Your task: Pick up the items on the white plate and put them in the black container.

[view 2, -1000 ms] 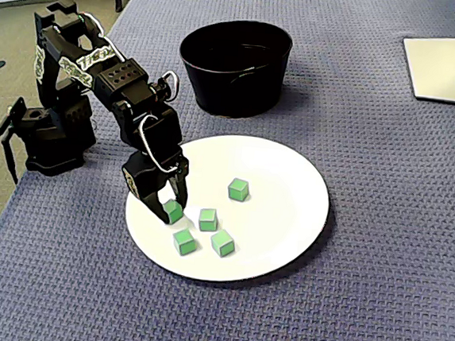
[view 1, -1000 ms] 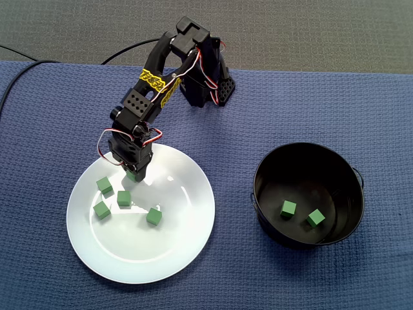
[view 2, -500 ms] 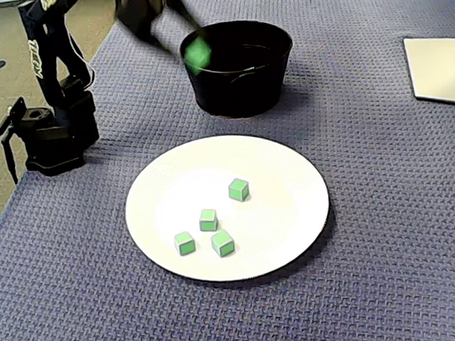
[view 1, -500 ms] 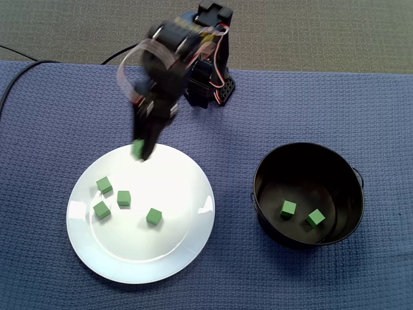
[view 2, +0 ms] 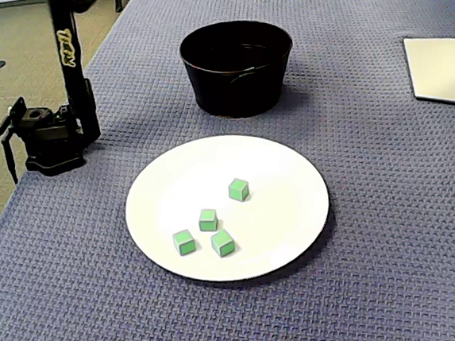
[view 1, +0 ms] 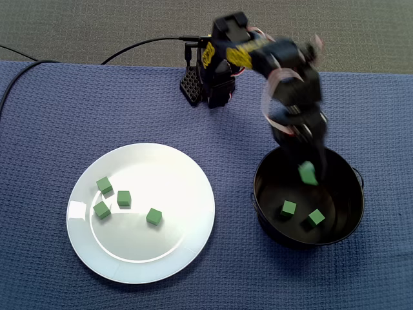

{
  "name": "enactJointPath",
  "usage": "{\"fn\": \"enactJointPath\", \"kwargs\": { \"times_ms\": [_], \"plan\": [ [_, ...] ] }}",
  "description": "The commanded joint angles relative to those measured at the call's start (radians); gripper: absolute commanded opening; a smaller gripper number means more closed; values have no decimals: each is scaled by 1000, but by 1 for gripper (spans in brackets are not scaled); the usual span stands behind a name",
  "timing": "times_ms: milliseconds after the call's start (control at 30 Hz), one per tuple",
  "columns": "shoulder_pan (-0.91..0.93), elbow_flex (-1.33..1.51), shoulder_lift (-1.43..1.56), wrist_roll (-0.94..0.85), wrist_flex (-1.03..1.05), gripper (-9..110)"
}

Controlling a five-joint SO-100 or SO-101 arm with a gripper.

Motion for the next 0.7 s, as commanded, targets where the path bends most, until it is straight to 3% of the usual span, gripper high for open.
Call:
{"fn": "enactJointPath", "kwargs": {
  "times_ms": [0, 267, 367, 433, 667],
  "plan": [
    [-84, -31, -181, 6, -15, 0],
    [-146, 109, -311, -12, -67, 1],
    [-163, 106, -281, -40, -20, 40],
    [-169, 66, -236, -89, 51, 51],
    [0, -106, 112, -393, 287, 45]
  ]
}}
